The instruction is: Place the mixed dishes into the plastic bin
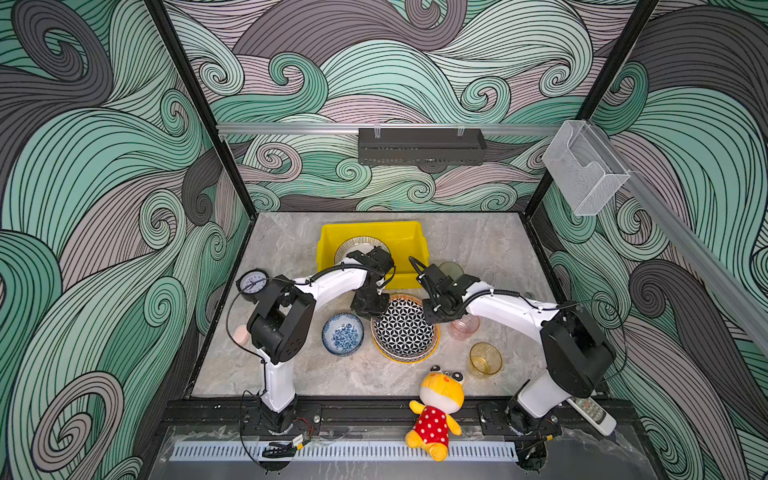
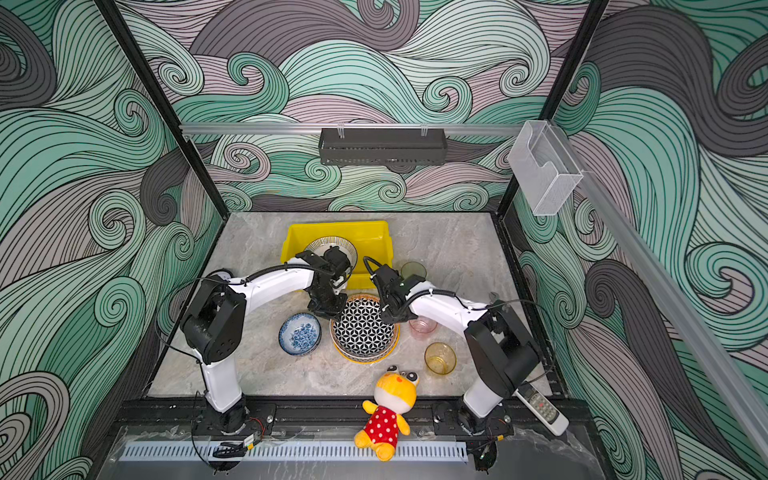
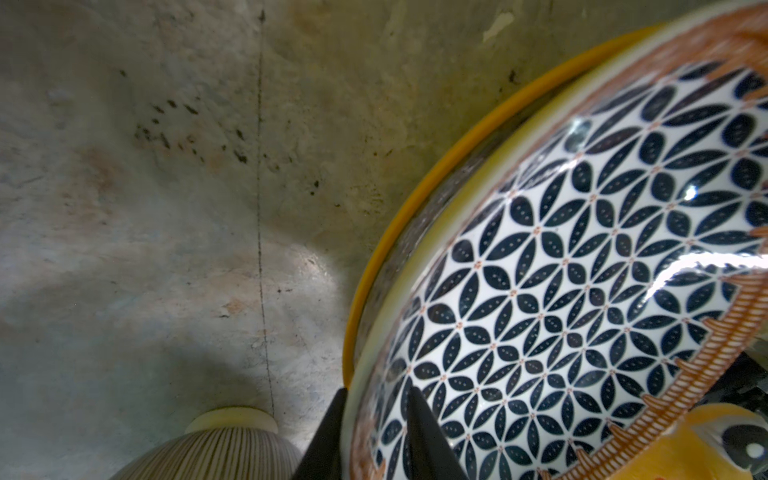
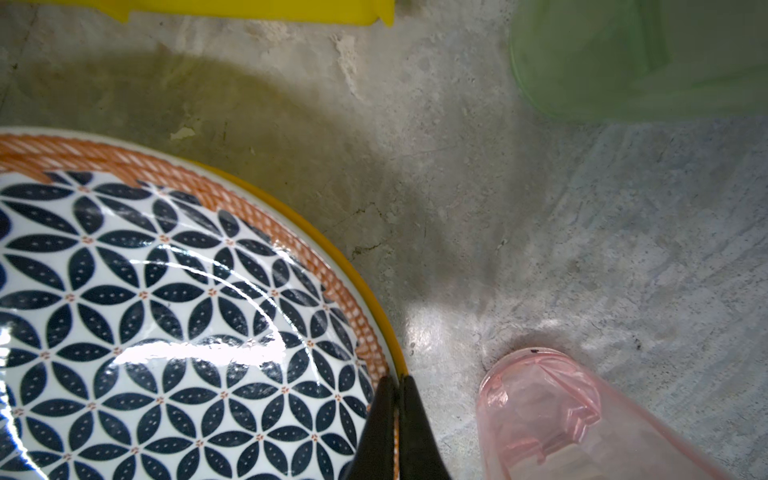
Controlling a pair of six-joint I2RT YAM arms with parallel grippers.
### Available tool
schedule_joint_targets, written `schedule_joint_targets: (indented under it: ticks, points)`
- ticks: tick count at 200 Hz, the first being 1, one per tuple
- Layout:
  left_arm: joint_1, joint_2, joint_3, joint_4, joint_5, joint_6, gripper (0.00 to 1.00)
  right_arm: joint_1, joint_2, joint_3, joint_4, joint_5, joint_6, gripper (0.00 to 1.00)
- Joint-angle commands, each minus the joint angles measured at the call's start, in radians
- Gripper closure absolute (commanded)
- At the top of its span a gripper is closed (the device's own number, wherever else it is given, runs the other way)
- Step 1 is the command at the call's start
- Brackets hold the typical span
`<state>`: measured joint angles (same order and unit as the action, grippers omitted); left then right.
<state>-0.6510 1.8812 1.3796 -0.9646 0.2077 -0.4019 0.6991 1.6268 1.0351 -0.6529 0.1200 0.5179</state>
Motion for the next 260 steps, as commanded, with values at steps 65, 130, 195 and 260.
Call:
schedule_joint_targets:
  ticks: [65,130,195,260]
  points:
    - [-0.006,0.023,-0.017,0.023,0.038,-0.025,0.77,0.032,0.024,-0.024,-0.007,-0.045,0.035,0.94]
    - [-0.002,0.014,-0.024,0.033,0.027,-0.043,0.81,0.042,0.014,-0.022,-0.001,-0.045,0.041,0.94]
    - [0.007,-0.003,-0.024,0.021,-0.008,-0.047,0.91,0.044,-0.006,-0.024,-0.002,-0.04,0.047,0.91]
    - [0.017,-0.035,-0.025,0.005,-0.056,-0.044,0.97,0.044,-0.03,-0.013,-0.005,-0.033,0.045,0.8]
